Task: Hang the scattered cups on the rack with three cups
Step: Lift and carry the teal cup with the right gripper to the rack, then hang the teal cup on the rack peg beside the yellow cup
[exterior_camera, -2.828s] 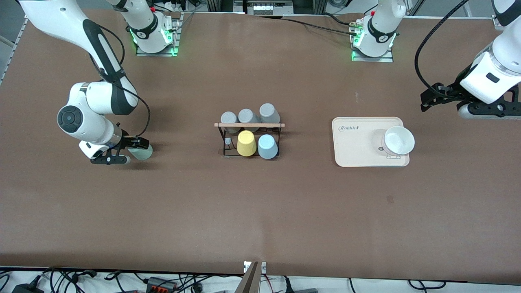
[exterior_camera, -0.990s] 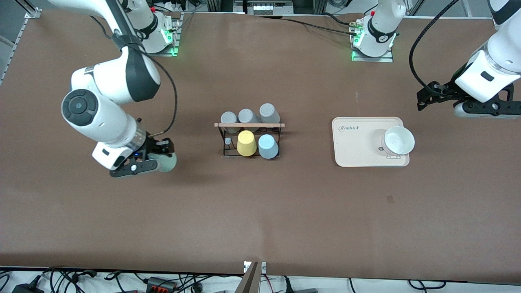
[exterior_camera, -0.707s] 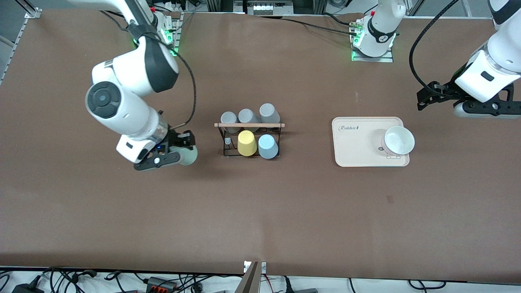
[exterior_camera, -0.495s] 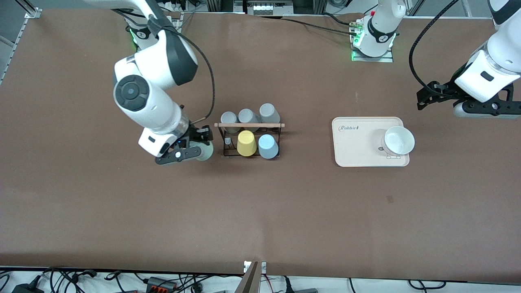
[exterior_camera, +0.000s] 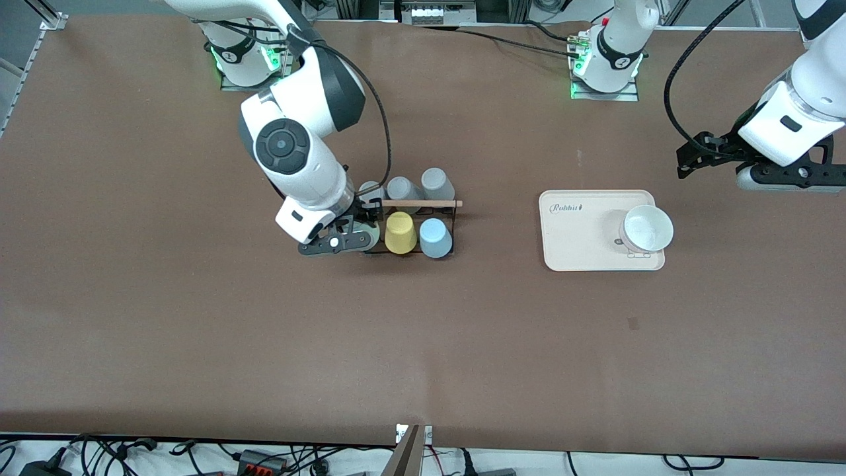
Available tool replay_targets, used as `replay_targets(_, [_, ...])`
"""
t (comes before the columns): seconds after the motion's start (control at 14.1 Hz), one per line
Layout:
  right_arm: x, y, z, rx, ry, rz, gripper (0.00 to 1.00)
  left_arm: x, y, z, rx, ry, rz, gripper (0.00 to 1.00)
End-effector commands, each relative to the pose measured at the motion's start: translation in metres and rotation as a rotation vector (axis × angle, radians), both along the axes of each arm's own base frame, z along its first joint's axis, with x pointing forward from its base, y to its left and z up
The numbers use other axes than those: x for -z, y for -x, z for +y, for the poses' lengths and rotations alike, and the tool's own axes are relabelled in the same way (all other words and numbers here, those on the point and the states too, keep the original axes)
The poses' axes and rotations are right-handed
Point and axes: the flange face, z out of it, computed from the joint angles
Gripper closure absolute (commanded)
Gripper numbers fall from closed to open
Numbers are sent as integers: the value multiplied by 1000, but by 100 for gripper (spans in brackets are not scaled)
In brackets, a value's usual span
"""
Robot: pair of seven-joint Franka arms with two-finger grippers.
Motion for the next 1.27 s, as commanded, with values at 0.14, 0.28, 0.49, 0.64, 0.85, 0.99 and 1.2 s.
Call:
replay_targets(0.14, [15, -5, 4, 6, 42, 12, 73, -8, 1, -3, -5, -2, 3, 0])
replay_targets(0.28, [22, -3, 8, 20, 47, 22, 74, -8, 1, -3, -5, -2, 3, 0])
replay_targets(0.49, [32, 4, 19, 38, 58, 33, 74, -8, 1, -3, -3, -2, 3, 0])
replay_targets(0.64, [35, 4, 20, 36, 60, 36, 74, -8, 1, -3, -3, -2, 3, 0])
replay_targets(0.85, [47, 2, 19, 38, 67, 45, 73, -7, 1, -3, -3, -2, 4, 0])
replay_targets(0.99, [58, 2, 19, 41, 75, 55, 73, -7, 2, -2, -5, -2, 7, 0])
replay_targets(1.2, [68, 1, 18, 43, 80, 64, 73, -7, 2, -2, -5, -2, 7, 0])
